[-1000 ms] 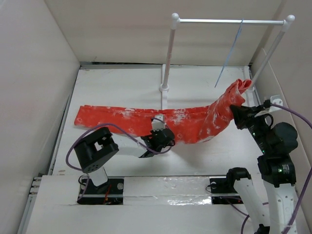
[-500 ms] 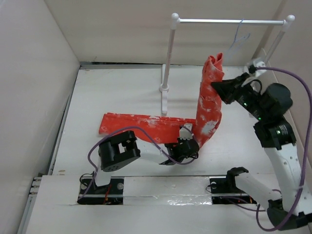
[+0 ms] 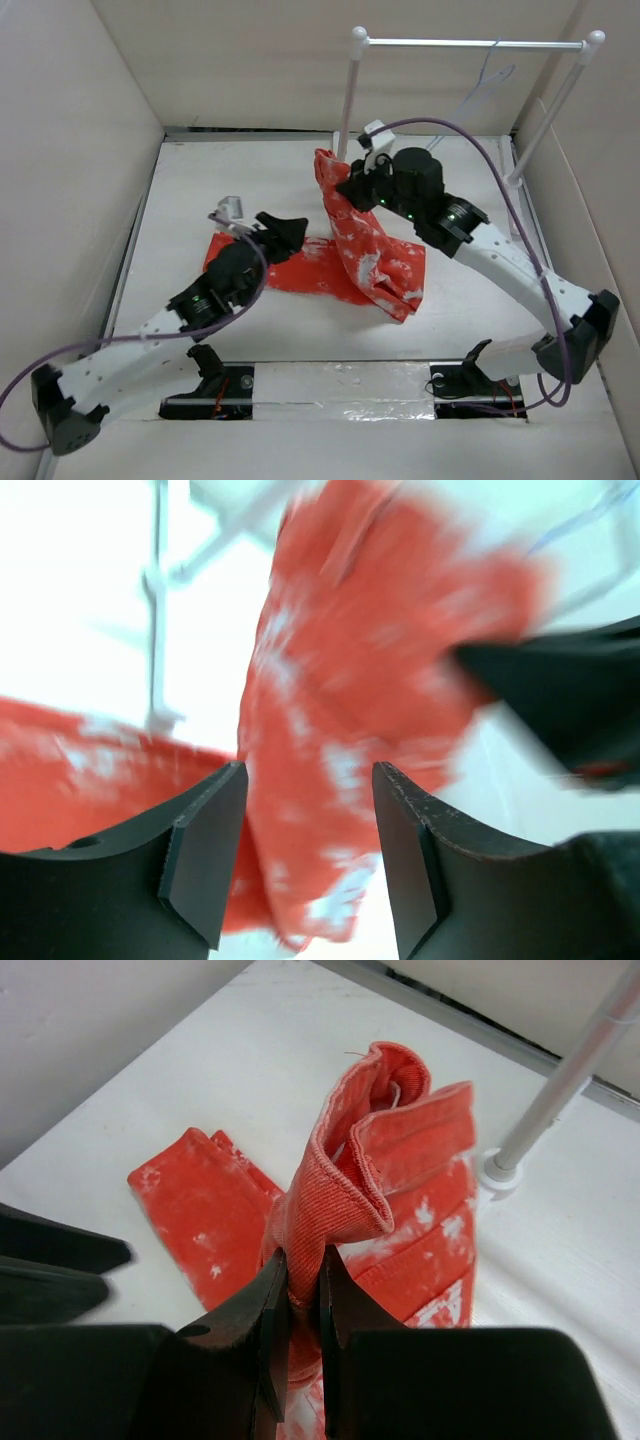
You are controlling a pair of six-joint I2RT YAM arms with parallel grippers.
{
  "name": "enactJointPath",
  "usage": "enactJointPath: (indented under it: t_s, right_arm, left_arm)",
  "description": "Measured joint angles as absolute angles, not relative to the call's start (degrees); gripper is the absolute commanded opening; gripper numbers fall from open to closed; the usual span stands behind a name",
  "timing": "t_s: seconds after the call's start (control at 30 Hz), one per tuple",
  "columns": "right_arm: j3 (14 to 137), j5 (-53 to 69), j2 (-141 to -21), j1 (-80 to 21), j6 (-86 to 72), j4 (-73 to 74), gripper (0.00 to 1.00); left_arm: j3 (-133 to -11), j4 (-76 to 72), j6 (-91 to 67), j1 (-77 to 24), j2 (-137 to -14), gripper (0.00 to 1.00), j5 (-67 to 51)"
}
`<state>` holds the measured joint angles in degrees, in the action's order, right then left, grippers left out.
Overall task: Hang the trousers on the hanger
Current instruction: Fold the trousers at the center of the board.
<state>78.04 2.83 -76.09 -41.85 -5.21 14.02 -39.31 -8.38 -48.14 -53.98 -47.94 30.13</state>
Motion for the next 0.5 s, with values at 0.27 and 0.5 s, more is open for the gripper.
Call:
enactJointPath:
  t_s: [0.27,0.5]
  right_arm:
    - [88.86,-2.76,-90.94,-48.12,-5.54,12.47,0.00]
    - [97.38,-5.37,-104.22,-55.53,-6.46,7.35,0.11]
  left_arm:
    - [-42.11,5.15,-44.25,-41.30,-30.87,0.47,28.38]
    - [-50.22,12.34,-42.04,-41.15,-25.87,0.42,30.35]
